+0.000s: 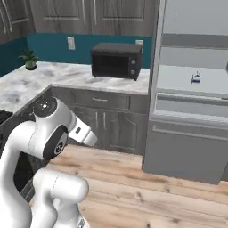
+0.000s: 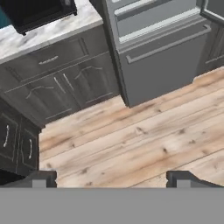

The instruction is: Take a sugar cube from the saucer and place it inside the coffee. Then, grab milk from the fridge and place it next to the coffee on the counter to sweeten the coffee.

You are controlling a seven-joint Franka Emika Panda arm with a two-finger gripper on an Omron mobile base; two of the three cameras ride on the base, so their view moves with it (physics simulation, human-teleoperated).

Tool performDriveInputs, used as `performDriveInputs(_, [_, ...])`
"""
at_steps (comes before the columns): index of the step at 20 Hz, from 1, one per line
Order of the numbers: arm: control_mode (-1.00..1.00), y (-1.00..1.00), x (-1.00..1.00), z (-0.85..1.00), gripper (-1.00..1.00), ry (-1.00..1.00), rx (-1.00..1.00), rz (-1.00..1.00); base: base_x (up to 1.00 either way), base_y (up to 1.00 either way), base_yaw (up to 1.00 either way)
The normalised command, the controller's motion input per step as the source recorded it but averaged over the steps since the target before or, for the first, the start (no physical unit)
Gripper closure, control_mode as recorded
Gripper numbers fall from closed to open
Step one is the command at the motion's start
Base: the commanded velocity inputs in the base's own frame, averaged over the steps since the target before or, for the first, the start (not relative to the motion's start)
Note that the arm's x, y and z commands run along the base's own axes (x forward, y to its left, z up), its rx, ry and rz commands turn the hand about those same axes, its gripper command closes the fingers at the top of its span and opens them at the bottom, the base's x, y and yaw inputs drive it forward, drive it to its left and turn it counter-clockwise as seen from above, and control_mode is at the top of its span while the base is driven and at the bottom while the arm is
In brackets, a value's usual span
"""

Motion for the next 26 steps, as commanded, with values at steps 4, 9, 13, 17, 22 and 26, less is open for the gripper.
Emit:
performDriveInputs(4, [1.00,0.00,0.00,0.00,-1.00,0.00,0.00,0.00,0.47,-0.63,-0.58])
performDriveInputs(9, [1.00,0.00,0.00,0.00,-1.00,0.00,0.00,0.00,0.88,-0.80,-0.26])
performDriveInputs(13, [1.00,0.00,0.00,0.00,-1.00,0.00,0.00,0.00,1.00,-0.58,-0.01])
performDriveInputs(17, [1.00,0.00,0.00,0.00,-1.00,0.00,0.00,0.00,1.00,-0.36,0.13])
performDriveInputs(22, [1.00,0.00,0.00,0.00,-1.00,0.00,0.00,0.00,0.98,-0.29,0.22])
performDriveInputs(26, [1.00,0.00,0.00,0.00,-1.00,0.00,0.00,0.00,0.67,-0.34,0.27])
